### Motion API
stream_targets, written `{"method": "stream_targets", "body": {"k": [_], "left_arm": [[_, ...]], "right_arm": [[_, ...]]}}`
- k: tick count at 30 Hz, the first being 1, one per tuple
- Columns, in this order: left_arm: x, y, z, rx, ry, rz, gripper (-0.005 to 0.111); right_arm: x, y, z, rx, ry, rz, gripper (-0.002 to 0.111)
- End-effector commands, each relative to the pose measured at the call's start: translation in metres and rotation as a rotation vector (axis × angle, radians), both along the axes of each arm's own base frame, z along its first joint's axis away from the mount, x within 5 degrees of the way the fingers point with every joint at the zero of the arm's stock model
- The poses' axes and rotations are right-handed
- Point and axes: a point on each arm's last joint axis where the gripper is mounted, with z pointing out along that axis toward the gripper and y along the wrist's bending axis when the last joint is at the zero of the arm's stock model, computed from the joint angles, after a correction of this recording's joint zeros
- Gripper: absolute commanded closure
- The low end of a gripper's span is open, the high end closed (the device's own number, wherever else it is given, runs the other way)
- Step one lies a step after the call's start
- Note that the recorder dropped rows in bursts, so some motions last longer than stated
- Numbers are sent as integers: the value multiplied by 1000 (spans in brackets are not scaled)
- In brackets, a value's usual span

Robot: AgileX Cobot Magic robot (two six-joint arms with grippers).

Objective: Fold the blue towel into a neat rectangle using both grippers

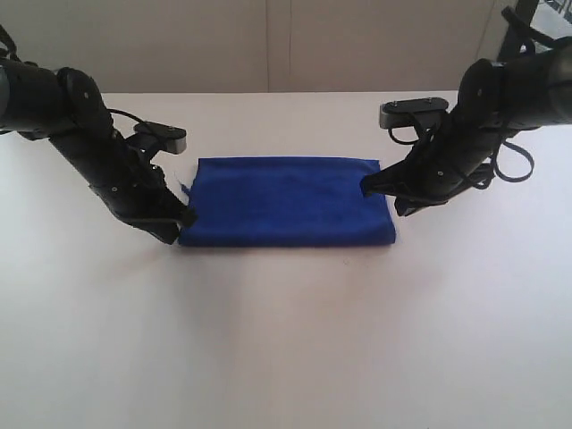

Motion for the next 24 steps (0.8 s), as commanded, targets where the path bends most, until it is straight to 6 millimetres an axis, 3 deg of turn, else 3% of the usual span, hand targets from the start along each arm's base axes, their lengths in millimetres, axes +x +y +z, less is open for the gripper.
{"method": "stream_targets", "body": {"k": [1, 10, 18, 24], "left_arm": [[-3, -1, 0, -26, -3, 36, 107], [-4, -2, -1, -47, 11, 53, 107], [-9, -2, -20, -26, 107, 37, 107], [-8, -2, -21, -23, 105, 35, 107]], "right_arm": [[0, -1, -11, -3, 21, -8, 108], [0, 0, -14, 0, 30, -10, 108], [0, 0, -14, 0, 30, -10, 108], [0, 0, -14, 0, 30, -10, 108]]}}
